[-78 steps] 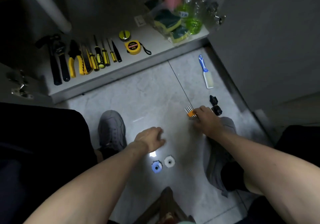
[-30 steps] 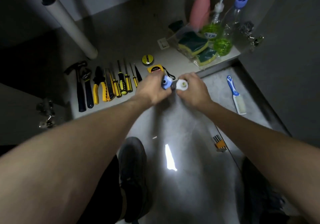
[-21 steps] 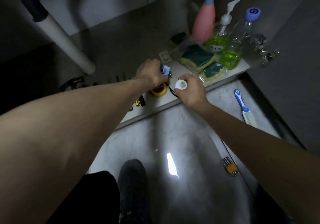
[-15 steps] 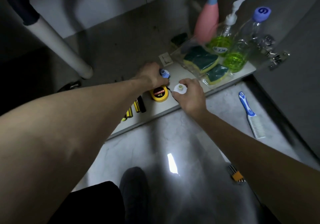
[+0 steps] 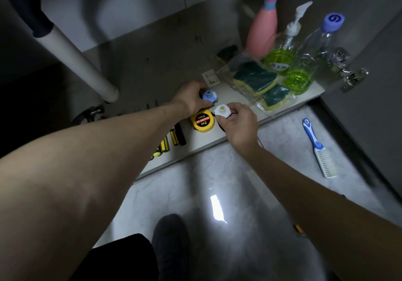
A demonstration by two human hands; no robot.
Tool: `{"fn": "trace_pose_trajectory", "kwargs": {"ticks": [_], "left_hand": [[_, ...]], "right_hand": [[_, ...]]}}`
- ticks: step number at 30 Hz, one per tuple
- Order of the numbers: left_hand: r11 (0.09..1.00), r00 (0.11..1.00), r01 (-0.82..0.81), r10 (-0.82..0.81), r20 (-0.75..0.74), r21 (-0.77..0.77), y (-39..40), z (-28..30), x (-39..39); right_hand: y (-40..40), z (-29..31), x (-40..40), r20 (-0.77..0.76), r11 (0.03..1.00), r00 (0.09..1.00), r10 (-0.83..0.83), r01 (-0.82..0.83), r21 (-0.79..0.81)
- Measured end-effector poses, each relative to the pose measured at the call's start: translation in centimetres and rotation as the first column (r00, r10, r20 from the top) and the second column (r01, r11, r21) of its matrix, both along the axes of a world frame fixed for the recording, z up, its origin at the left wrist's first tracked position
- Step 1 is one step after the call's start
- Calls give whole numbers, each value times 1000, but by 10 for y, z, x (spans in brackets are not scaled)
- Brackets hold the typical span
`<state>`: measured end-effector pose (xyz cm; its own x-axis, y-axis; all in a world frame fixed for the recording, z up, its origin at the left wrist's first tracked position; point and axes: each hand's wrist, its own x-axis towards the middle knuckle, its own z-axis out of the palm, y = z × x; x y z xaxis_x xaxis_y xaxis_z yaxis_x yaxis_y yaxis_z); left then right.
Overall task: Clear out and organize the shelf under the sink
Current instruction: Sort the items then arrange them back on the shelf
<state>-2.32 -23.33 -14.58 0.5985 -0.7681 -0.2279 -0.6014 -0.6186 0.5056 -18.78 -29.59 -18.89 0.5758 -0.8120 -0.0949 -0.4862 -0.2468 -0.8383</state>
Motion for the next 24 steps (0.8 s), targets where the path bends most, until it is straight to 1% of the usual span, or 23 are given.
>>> {"fn": "trace_pose_trajectory", "kwargs": {"ticks": [2,4,5,8,10,12,14,15,18,21,23,24], "left_hand": [[1000,1000,-6,6,-5,-9,1,1,-3],[1000,1000,-1,1,0,-4,1,3,-7],[1000,1000,-5,5,5,0,2,4,-9],[998,996,-60,61,65,-18,3,9,-20],[989,983,-103,117,140,-105,5,14,-36],[965,972,-92,140,187,-247,6,17,-61],[944,983,-50,105,151,-326,7,16,-94],[945,991,-28,69,115,-326,9,13,-114],[968,999,50,-53,-6,-248,20,-9,-179],[993,987,75,-88,-136,-94,37,-46,-246],[997,979,76,-69,-194,32,48,-72,-287],[993,973,87,-67,-219,84,52,-83,-305]], "right_hand": [[1,-1,-1,25,998,1000,4,-5,62],[2,-2,-9,96,987,995,9,-24,157],[2,-2,-16,129,984,992,12,-35,172],[1,-5,-49,166,995,986,20,-35,88],[-1,-9,-81,125,999,992,10,-16,48],[-4,-16,-118,31,999,999,13,-15,43],[-7,-26,-160,-108,998,993,46,-40,49],[-8,-29,-184,-175,997,982,63,-56,48],[-14,-41,-254,-354,995,931,93,-101,-4],[-19,-46,-314,-529,987,846,73,-137,-82],[-21,-48,-341,-585,986,811,15,-109,-125],[-21,-50,-349,-581,988,814,-12,-81,-134]]}}
